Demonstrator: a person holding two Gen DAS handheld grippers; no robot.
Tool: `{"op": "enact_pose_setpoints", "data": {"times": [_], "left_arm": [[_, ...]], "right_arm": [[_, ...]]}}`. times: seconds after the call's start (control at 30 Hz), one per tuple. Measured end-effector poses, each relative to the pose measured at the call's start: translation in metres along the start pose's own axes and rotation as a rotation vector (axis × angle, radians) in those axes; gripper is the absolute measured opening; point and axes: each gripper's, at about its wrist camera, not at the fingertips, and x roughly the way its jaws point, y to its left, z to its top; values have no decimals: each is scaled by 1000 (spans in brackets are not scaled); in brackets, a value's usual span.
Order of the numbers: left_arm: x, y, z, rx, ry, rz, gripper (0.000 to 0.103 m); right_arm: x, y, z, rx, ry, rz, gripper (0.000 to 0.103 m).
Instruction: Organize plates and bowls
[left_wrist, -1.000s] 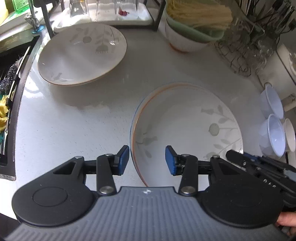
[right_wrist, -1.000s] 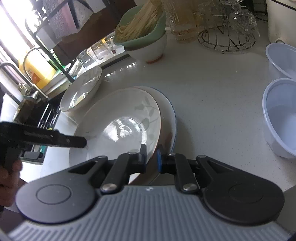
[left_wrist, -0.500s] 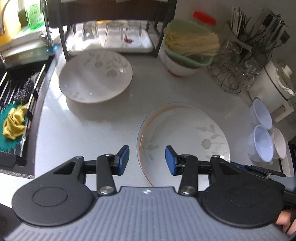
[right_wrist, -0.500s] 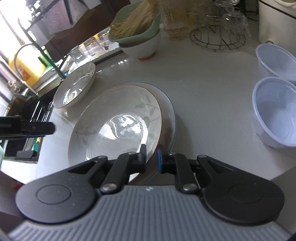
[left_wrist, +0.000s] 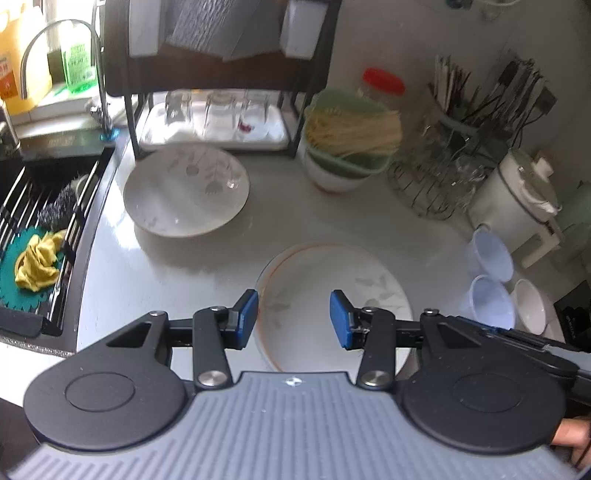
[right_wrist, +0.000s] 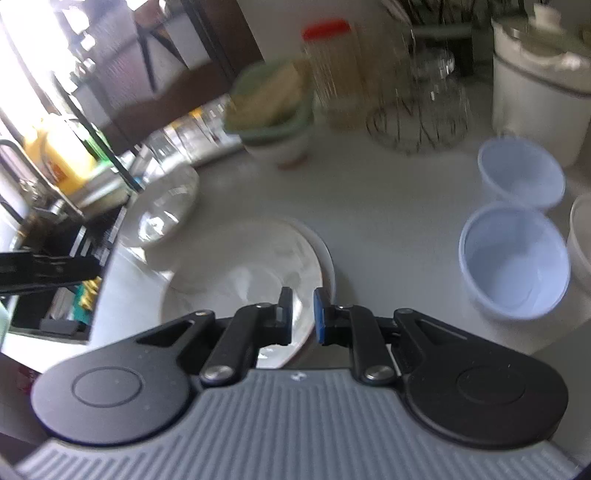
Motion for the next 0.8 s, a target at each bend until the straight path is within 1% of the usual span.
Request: {"op": "enact_pose_setpoints", "data": {"times": [0.07,0.27,0.47,0.53,0.7,0.8], "left_arm": [[-8,-7,2,16,-18,-6,48],[-31,-23,12,19,-87,-29,48],[-55,-40,21,22,-142,-70,48],[-64,-46,20,23,-159,-69,48],[-80,-65,11,75,-200,-29,49],[-82,-71,2,71,-198,-39,49]], "right_arm": [[-14,3,5,-19,-37,9,16],[-53,5,20,-46,-140,38,16],[-86,5,28,-66,-229,65,16],[-94,2,28,-65,-242,72,16],[-115,-1,21,-84,-276,68,16],[-125,-2,14,-104,-288,64,16]]}}
